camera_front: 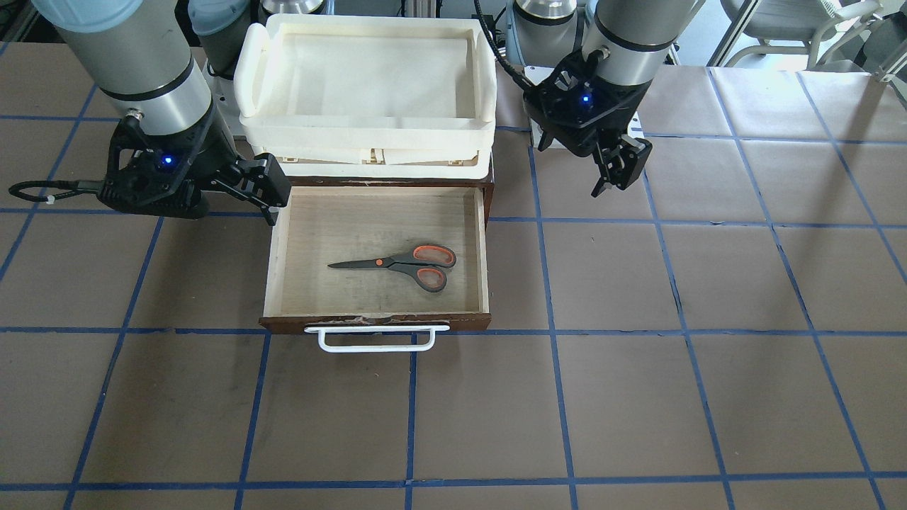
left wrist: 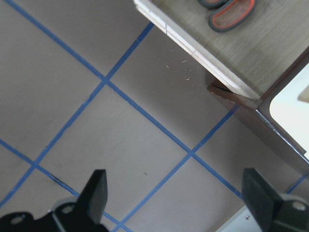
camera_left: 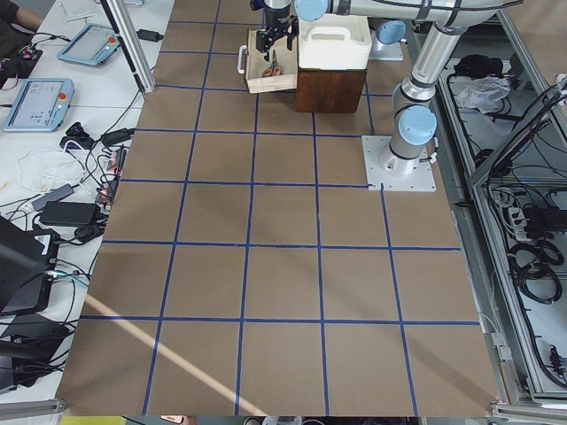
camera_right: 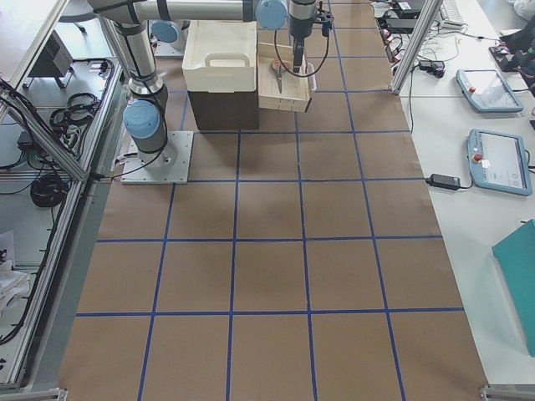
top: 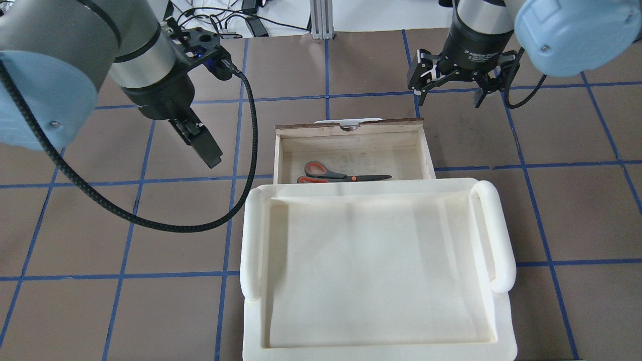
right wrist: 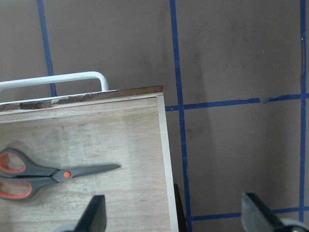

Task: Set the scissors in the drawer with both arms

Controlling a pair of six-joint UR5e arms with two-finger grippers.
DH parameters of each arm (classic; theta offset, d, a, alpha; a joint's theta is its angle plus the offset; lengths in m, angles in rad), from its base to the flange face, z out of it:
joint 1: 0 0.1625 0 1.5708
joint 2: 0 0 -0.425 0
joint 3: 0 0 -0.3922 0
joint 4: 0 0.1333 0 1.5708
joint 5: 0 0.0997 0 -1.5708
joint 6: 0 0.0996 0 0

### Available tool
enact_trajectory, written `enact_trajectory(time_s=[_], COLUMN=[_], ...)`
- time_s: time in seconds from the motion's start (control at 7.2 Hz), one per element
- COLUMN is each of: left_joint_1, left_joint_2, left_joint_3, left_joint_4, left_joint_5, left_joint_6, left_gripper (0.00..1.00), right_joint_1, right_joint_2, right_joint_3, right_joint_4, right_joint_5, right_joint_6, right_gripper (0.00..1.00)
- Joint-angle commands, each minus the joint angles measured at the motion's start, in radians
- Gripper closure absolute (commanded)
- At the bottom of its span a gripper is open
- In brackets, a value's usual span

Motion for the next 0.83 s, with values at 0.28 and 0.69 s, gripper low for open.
enact_trajectory(time_s=[0.28,0.69], left_joint_1=[0.127,0.11], left_joint_2=[0.001,-0.015], left_joint_3=[0.083,0.12], left_joint_4=[-0.107,-0.09], left_joint_5=[0.006,0.006], left_joint_6=[-0.458,-0.653], left_gripper=[0.0,0.0], right_joint_1=[0.002,0.003], right_joint_2=[-0.006,0.0], right_joint_3=[0.018,0.021], right_joint_4=[0.0,-0.016], right_joint_5=[0.004,0.0], right_joint_6=[-0.001,-0.001], right_gripper=[0.0,0.0])
